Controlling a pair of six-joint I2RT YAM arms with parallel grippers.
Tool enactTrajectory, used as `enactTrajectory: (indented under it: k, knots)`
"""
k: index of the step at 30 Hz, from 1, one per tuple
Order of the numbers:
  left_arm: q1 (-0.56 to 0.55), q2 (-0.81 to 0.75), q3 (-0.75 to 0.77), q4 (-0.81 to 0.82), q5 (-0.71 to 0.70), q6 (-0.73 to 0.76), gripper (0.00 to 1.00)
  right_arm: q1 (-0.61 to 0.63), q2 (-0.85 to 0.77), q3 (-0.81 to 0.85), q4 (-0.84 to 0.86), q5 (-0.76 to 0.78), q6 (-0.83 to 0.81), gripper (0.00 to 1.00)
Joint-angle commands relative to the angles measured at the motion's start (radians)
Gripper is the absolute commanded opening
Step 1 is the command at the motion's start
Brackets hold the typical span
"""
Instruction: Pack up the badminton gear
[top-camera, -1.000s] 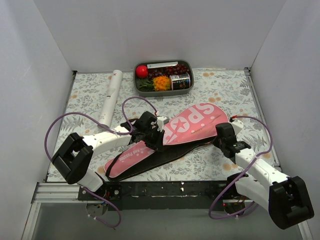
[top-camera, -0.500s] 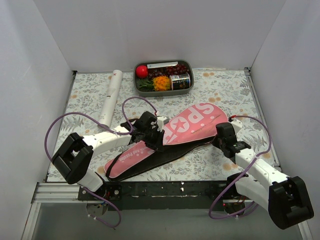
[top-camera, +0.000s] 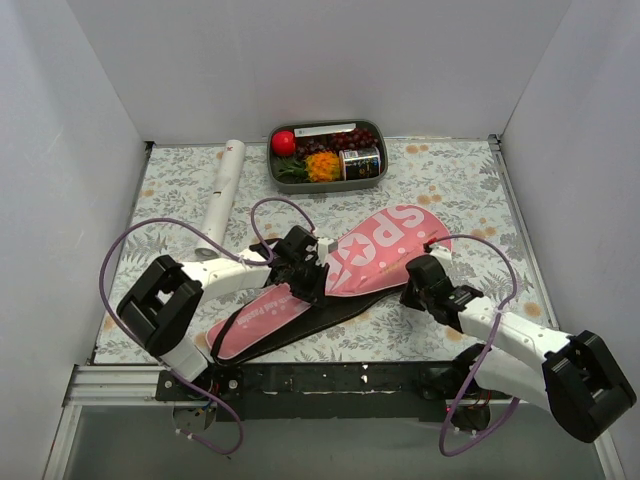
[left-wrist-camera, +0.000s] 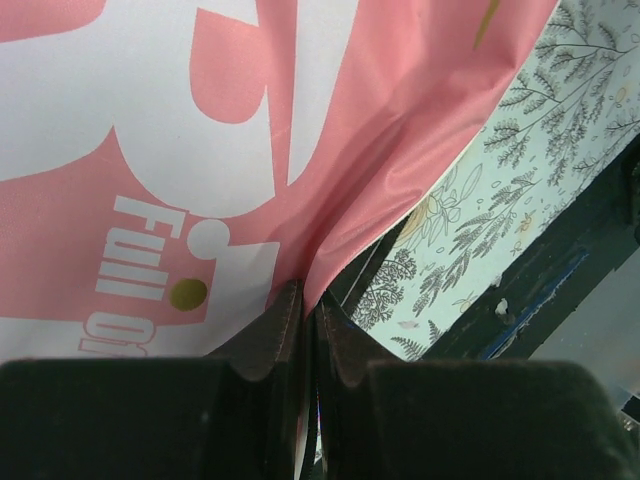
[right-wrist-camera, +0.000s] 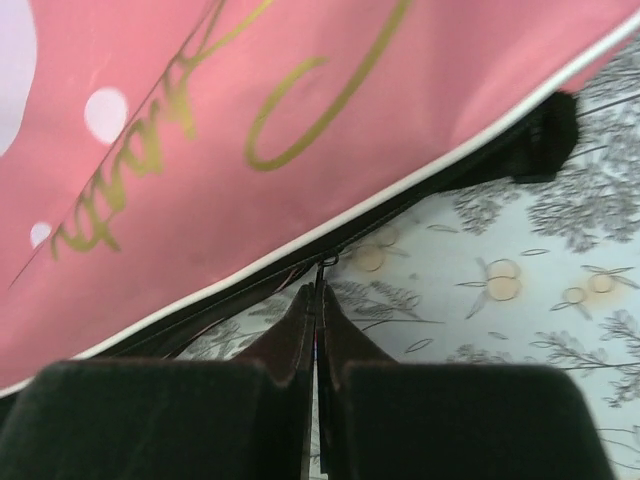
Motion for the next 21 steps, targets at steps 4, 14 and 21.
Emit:
enactTrajectory:
  k: [4,14,21]
  knots:
    - [-0.035,0.065,0.068,0.109,0.040,-0.049,0.00,0.220,0.099,0.115,0.038,-0.122,0.000,0.01]
    - [-0.045,0.091,0.125,0.146,0.038,-0.049,0.00,0.498,0.234,0.258,0.077,-0.157,0.021,0.01]
    - [-0.045,0.061,0.136,0.148,0.040,-0.040,0.04,0.545,0.215,0.258,0.046,-0.101,0.045,0.01]
